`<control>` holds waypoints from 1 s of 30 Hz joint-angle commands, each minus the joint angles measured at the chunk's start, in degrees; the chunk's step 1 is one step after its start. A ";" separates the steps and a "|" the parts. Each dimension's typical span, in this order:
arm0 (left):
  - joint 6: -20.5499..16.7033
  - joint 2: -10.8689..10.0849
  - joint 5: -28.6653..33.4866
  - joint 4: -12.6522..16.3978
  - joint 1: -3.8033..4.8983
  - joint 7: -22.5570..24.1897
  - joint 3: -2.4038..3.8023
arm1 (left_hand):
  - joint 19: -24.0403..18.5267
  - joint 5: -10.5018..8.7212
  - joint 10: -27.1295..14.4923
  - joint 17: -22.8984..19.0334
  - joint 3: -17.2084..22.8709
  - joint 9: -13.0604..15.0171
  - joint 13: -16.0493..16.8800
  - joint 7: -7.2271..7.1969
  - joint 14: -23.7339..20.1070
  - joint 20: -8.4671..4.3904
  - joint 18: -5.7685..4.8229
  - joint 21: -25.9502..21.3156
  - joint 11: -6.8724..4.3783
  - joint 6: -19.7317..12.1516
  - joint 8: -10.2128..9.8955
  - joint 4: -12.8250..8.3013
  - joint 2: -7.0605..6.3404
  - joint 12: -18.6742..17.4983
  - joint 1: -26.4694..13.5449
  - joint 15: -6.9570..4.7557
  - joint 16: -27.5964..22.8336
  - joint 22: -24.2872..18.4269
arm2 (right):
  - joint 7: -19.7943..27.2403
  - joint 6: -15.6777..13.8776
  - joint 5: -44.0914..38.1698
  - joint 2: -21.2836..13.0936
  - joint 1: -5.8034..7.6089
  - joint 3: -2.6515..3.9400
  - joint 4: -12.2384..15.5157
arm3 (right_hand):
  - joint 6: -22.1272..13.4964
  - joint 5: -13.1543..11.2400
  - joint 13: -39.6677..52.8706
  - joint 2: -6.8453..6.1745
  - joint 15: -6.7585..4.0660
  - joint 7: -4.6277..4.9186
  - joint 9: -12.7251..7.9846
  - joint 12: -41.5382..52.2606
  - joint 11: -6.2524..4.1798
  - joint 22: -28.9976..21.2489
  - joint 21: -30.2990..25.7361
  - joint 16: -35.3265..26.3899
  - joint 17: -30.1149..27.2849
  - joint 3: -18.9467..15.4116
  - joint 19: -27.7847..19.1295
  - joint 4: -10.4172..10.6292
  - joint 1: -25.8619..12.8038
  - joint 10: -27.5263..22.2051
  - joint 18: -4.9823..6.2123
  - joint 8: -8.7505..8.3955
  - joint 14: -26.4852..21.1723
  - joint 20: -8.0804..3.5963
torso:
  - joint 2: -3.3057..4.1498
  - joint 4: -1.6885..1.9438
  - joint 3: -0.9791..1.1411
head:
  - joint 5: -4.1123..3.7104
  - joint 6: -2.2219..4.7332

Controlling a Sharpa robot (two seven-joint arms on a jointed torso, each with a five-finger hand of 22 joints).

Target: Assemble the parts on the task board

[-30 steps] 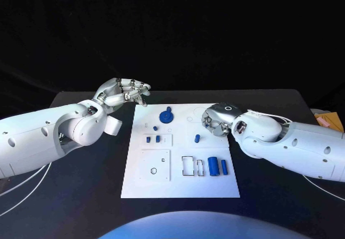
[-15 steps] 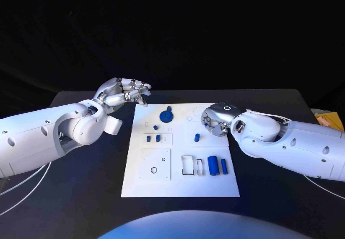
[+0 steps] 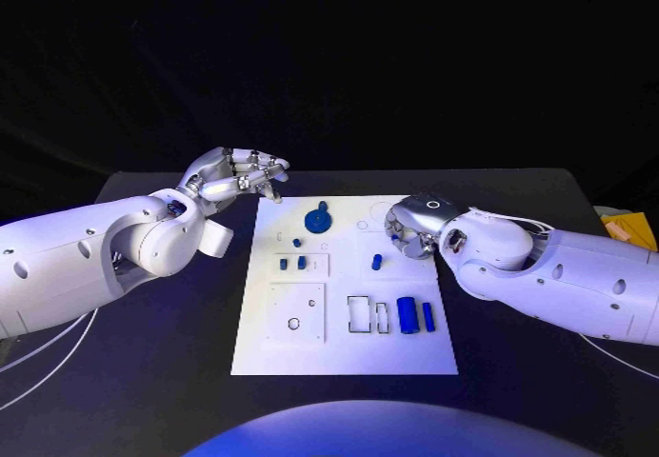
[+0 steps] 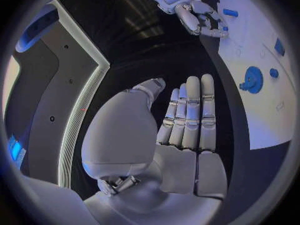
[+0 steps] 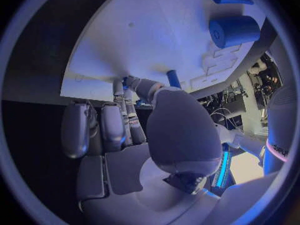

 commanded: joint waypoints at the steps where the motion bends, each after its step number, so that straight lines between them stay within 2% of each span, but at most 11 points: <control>1: 0.93 0.01 0.40 0.27 0.04 0.10 0.04 | 0.45 0.14 -0.18 0.07 0.29 -0.05 -0.08 0.12 -0.02 0.03 0.58 -0.33 0.24 -0.26 -0.30 -0.13 0.10 -0.29 0.33 0.43 -0.23 -0.07 | -1.08 3.90 -0.32 0.24 -0.88 -0.63 -0.54 | 0.91 0.22 -0.01 0.04 -0.13 -0.31 0.26 0.41 -0.33 8.85 0.95 0.46 0.23 0.23 0.57 -0.12 0.65 0.89 -1.17 0.28 0.50 0.05 | -0.01 -0.01 0.01 | 0.03 -0.05; 3: 0.93 0.00 0.40 0.33 0.04 0.08 0.04 | 0.45 0.14 -0.18 0.07 0.29 -0.05 -0.08 0.12 -0.02 0.03 0.58 -0.33 0.24 -0.26 -0.30 -0.13 0.10 -0.29 0.33 0.43 -0.23 -0.07 | -1.17 4.02 -0.47 0.29 -0.89 -0.63 -0.57 | 1.20 0.18 0.07 0.14 -0.24 -0.43 0.36 0.50 -0.44 9.04 1.39 0.62 0.50 0.20 0.73 -0.19 0.76 1.18 -1.25 0.39 0.63 -0.02 | -0.01 0.02 0.02 | -0.01 -0.06; 8: 0.91 0.01 0.40 0.42 0.04 0.07 0.04 | 0.46 0.16 -0.21 0.08 0.34 -0.05 -0.07 0.13 -0.03 0.03 0.58 -0.34 0.25 -0.28 -0.32 -0.17 0.16 -0.30 0.40 0.44 -0.24 -0.07 | -1.62 3.65 -1.20 0.38 -0.92 -0.65 -0.57 | 2.36 0.63 0.54 1.42 -0.88 -0.84 1.12 1.00 -1.13 10.22 4.23 1.43 1.87 0.48 1.75 -1.12 2.19 3.08 -1.77 1.03 1.44 -0.58 | -0.01 0.01 0.03 | -0.01 -0.06; 12: 0.86 0.01 0.40 0.45 0.04 0.08 0.04 | 0.46 0.17 -0.23 0.09 0.38 -0.05 -0.07 0.13 -0.03 0.04 0.58 -0.35 0.26 -0.28 -0.32 -0.20 0.22 -0.30 0.46 0.44 -0.25 -0.08 | -2.03 2.80 -1.84 0.34 -0.95 -0.66 -0.53 | 2.72 1.87 0.92 2.41 -1.23 -1.17 1.42 1.05 -1.45 11.00 6.08 1.75 2.53 1.86 2.42 -1.91 3.08 4.21 -2.11 1.04 2.02 -1.00 | -0.03 -0.02 0.02 | -0.05 -0.03; 24: 0.83 0.01 0.41 0.45 0.04 0.13 0.04 | 0.47 0.19 -0.26 0.10 0.42 -0.04 -0.06 0.15 -0.04 0.05 0.59 -0.36 0.27 -0.30 -0.34 -0.24 0.27 -0.30 0.51 0.45 -0.26 -0.08 | -2.46 -2.61 -2.55 -0.29 -0.98 -0.64 0.68 | 3.26 1.97 1.22 2.32 -1.43 -1.39 1.58 1.08 -1.67 11.62 7.63 2.23 3.51 2.45 2.95 -2.26 2.91 4.93 -2.41 1.08 2.57 -1.21 | -0.07 -0.01 0.02 | -0.06 0.24; 30: 0.81 0.02 0.49 0.37 0.04 0.14 0.04 | 0.48 0.22 -0.30 0.11 0.47 -0.04 -0.05 0.17 -0.05 0.05 0.59 -0.36 0.28 -0.33 -0.36 -0.30 0.32 -0.31 0.58 0.46 -0.28 -0.08 | -2.66 -4.16 -2.60 -0.94 -0.84 -0.56 1.69 | 3.38 1.80 1.30 2.29 -1.48 -1.44 1.62 1.07 -1.72 11.69 7.78 2.30 3.64 2.56 3.01 -2.29 2.79 5.08 -2.44 1.08 2.67 -1.25 | -0.07 0.00 0.00 | -0.13 0.34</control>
